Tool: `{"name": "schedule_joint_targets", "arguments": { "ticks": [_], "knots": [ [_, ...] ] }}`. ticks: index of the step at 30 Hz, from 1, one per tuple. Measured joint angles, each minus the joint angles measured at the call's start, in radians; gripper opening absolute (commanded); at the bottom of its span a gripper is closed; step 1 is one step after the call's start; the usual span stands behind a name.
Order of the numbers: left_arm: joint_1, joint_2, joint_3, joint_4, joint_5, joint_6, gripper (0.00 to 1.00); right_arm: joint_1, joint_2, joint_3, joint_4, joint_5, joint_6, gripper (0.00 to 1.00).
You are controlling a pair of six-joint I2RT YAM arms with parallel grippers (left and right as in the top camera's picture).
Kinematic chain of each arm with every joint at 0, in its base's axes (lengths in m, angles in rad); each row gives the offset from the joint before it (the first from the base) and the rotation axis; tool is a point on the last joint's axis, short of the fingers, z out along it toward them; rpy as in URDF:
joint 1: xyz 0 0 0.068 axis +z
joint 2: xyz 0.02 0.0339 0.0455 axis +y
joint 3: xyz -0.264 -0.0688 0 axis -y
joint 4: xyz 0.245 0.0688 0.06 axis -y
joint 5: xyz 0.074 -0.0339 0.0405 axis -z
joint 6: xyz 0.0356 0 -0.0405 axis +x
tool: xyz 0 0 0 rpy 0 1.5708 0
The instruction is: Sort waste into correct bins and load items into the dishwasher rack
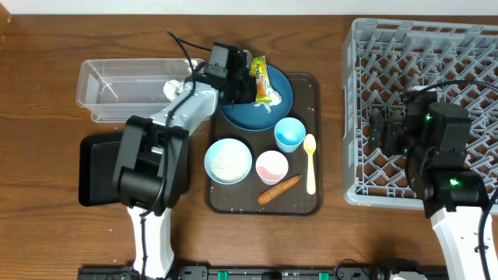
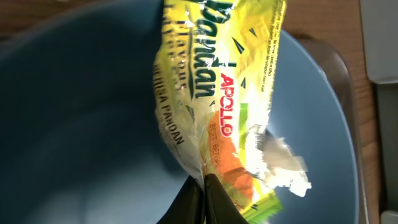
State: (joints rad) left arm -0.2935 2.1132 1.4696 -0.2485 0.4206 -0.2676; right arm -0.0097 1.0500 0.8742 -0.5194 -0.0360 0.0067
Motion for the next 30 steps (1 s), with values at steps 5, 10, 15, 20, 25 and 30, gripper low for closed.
{"name": "schedule_joint_targets", "arguments": {
  "ticks": [5,10,15,20,25,30],
  "knots": [
    [0.055,-0.128,-0.003,-0.071,-0.001,0.014,0.06,0.0,0.0,0.0,0.0,0.0,0.0,0.99],
    [0.134,-0.318,-0.002,-0.169,-0.059,0.039,0.06,0.0,0.0,0.0,0.001,0.003,0.0,0.99],
    [0.206,-0.389,0.001,-0.269,-0.206,0.055,0.07,0.0,0.0,0.0,0.002,0.004,0.0,0.99],
    [0.256,-0.339,0.001,-0.325,-0.296,0.059,0.08,0.0,0.0,0.0,0.003,0.004,0.0,0.99],
    [0.266,-0.273,0.001,-0.331,-0.324,0.066,0.39,0.0,0.0,0.0,0.001,0.004,0.0,0.99],
    [0.264,-0.258,0.0,-0.323,-0.327,0.062,0.43,0.0,0.0,0.0,0.001,0.004,0.0,0.99]
  ]
}}
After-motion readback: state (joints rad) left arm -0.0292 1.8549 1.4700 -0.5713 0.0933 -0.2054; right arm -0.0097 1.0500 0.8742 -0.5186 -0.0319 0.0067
